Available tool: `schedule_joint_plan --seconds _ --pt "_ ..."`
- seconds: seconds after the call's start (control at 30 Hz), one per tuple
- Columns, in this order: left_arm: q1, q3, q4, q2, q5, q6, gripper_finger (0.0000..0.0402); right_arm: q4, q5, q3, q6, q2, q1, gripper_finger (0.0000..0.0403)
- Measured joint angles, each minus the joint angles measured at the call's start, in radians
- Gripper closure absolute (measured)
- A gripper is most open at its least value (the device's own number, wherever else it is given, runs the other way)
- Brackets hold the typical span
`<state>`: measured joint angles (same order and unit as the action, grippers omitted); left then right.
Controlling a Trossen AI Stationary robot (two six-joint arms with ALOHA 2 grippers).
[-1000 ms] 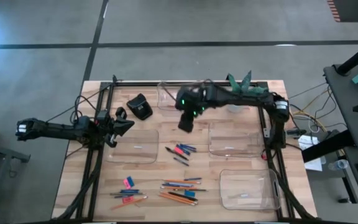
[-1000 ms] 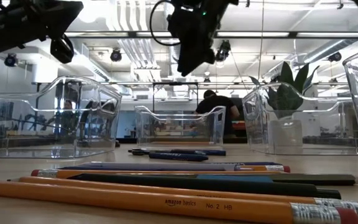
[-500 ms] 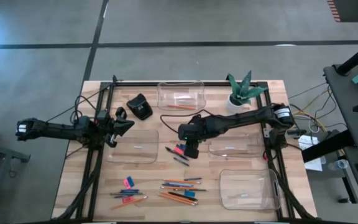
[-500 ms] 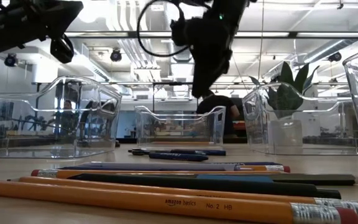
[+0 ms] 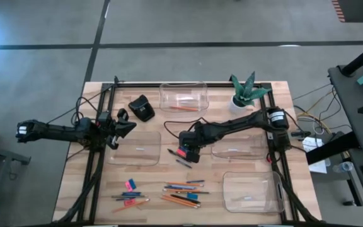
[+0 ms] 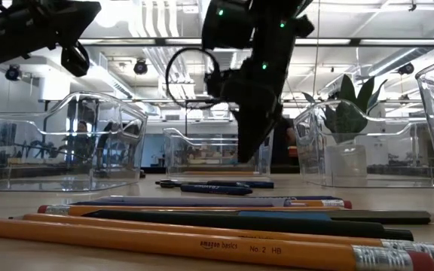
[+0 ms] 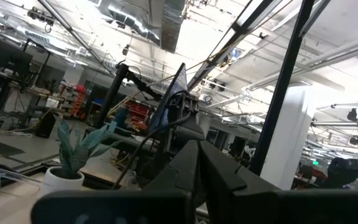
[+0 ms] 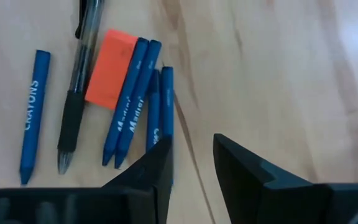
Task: Sort crayons/erasers/pens/pencils in bins
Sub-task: Put the blue crayon into the middle right transparent bin
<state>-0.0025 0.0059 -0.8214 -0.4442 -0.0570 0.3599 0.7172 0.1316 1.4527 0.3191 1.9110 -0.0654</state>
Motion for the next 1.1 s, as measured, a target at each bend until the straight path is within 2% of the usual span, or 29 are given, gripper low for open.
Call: schedule_joint_plan --seconds 0.37,0.73,0.87,1.1 --pt "0.0 0.0 0.0 0.0 0.0 0.0 0.0402 0.015 -0.003 0.059 -0.035 0.102 0.0 0.0304" --pt "0.0 0.0 0.0 0.0 0.0 0.0 0.0402 0.011 -0.009 0.059 -0.058 0.112 0.013 0.031" --pt "0.0 0.0 0.0 0.0 0.0 0.0 0.0402 0.009 -0.016 0.06 -0.059 0.119 0.02 0.0329" --pt "0.0 0.0 0.0 0.0 0.0 0.0 0.0402 0.007 -0.033 0.059 -0.058 0.126 0.021 0.0385"
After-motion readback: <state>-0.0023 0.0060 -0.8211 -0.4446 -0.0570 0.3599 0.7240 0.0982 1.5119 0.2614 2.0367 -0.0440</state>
